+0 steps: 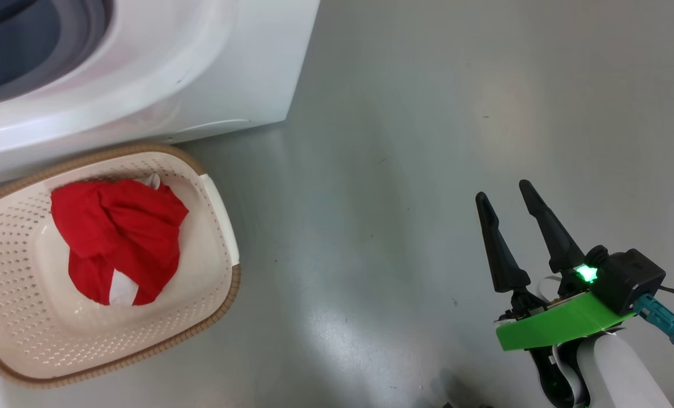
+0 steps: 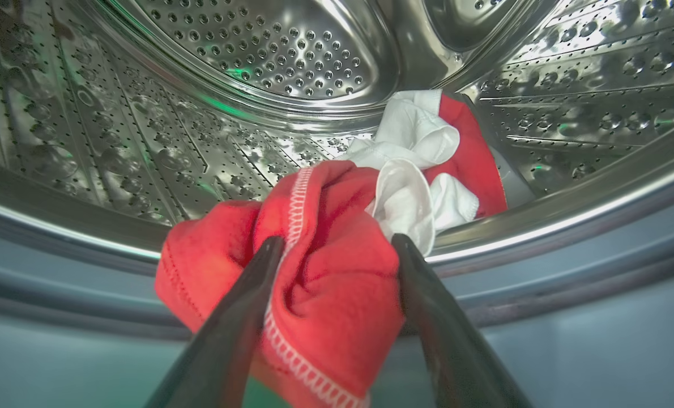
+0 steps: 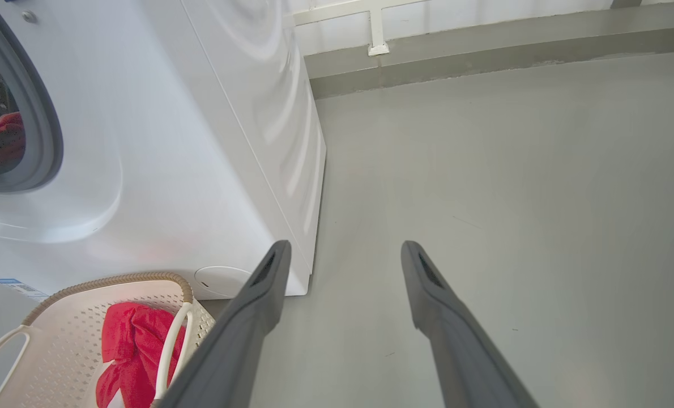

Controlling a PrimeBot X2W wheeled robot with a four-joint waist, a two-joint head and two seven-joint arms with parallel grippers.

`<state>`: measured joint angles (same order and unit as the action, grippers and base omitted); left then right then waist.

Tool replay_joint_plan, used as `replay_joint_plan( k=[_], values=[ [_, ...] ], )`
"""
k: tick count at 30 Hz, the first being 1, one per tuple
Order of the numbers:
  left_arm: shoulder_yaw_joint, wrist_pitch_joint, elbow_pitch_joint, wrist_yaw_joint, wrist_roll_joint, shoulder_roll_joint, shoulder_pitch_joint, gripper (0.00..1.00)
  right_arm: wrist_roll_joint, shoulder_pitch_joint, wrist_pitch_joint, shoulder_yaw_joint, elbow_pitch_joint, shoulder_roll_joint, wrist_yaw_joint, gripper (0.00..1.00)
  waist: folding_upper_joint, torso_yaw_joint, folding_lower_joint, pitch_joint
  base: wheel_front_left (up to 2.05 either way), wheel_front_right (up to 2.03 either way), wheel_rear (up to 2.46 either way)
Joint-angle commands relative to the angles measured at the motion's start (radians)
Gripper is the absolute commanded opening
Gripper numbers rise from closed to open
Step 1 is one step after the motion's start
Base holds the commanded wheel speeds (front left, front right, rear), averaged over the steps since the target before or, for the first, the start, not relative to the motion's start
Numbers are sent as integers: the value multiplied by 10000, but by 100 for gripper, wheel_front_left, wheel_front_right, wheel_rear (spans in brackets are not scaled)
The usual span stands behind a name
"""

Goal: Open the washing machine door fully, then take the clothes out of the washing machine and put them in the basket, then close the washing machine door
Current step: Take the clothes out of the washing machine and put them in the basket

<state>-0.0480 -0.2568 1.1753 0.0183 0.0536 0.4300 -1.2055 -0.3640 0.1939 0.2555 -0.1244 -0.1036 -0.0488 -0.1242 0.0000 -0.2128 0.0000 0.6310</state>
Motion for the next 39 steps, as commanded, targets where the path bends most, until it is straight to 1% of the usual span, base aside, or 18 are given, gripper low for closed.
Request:
replay_joint_plan(
  k=[1,6,7,9,10,11,13,14,15,16,19,24,28,32,39],
  values=[
    [-80,-49,-57,-41,41,651,-116,100,-100,38,63,-251,261,-15,-65,100,0,-34,0,4,0,0,0],
    [120,-49,451,-34,56,745,-228,100,-131,45,63,-301,342,-15,-65,100,0,-76,0,-1,0,0,0],
    [146,-49,505,-26,49,752,-246,91,-135,47,63,-307,353,-15,-65,100,0,-78,0,0,0,0,0],
    [192,-49,581,-22,30,760,-283,64,-146,58,63,-311,365,-15,-65,100,0,-75,0,4,0,0,0],
    [192,-49,581,-22,30,760,-283,64,-146,58,63,-311,365,-15,-65,100,0,-75,0,4,0,0,0],
    [173,-49,608,-21,-22,755,-300,46,-150,66,63,-316,368,-15,-65,100,0,-70,0,1,0,0,0],
    [205,-49,634,-39,-49,767,-306,24,-164,84,63,-315,379,-15,-65,100,0,-62,0,-7,0,0,0],
    [211,-49,648,-44,-73,767,-301,9,-168,93,63,-316,383,-15,-65,100,0,-60,0,-18,0,0,0],
    [222,-49,659,-43,-94,766,-294,2,-170,99,63,-318,387,-14,-65,100,0,-56,0,-29,0,0,0],
    [228,-49,660,-44,-120,762,-285,0,-172,105,63,-318,389,-14,-65,100,0,-49,0,-46,0,0,0],
    [220,-49,577,-3,-241,697,-232,0,-167,106,63,-304,375,-14,-65,100,0,-11,0,-118,0,0,0],
    [-15,-49,65,206,-696,476,96,0,-160,92,63,-272,272,-14,-65,100,0,96,0,-374,0,0,0],
    [-537,-49,-767,449,-1385,206,684,0,-137,62,63,-258,188,-14,-65,100,0,202,0,-662,0,0,0],
    [-1280,-49,-1658,666,-2181,-206,1415,0,-90,6,63,-220,67,-14,-65,100,0,372,0,-1014,0,0,0],
    [-2163,-49,-3693,998,-2743,-1025,2996,0,-40,-145,63,-153,-138,-14,-65,100,0,597,0,-1744,0,0,0]
  ],
)
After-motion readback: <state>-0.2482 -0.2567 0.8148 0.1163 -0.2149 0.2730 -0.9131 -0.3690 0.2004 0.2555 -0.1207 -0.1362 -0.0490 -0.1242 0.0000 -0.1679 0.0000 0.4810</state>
